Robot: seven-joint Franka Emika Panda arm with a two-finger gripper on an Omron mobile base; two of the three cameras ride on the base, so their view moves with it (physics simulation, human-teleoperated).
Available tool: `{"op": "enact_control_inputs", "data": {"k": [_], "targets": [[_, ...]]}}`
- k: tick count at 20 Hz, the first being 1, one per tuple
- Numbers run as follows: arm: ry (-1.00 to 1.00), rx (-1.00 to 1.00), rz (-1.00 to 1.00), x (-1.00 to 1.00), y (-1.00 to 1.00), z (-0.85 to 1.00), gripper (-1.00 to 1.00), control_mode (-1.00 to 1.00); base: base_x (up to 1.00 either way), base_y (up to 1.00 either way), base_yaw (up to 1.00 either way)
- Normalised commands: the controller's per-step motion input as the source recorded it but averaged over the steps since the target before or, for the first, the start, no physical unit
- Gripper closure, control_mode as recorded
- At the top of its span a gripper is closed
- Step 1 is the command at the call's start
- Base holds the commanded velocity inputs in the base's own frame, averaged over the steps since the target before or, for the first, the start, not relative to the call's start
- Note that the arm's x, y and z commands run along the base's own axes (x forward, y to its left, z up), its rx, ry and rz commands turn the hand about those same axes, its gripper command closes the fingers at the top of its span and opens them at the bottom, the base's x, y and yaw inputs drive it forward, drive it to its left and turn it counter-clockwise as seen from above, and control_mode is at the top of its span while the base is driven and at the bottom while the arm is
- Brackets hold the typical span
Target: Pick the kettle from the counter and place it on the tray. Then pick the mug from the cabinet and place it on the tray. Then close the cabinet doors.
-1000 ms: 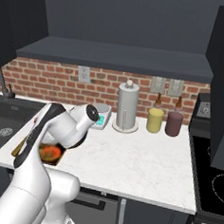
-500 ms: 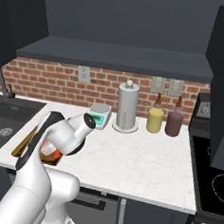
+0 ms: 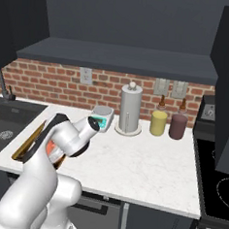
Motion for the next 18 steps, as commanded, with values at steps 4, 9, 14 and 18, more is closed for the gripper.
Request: {"op": "enact_control_inputs", "data": {"k": [4,9,14,18], "targets": [[0.00,0.00,0.02,0.03,0.00,-0.37,1.00,-1.00,0.00,0.00,0.00],[0.00,0.00,0.00,0.04,0.03,-0.29,1.00,-1.00,0.00,0.00,0.00],[0.00,0.00,0.00,0.12,0.11,-0.10,1.00,-1.00,0.00,0.00,0.00],[0.00,0.00,-0.01,0.17,0.21,-0.02,1.00,-1.00,0.00,0.00,0.00]]}}
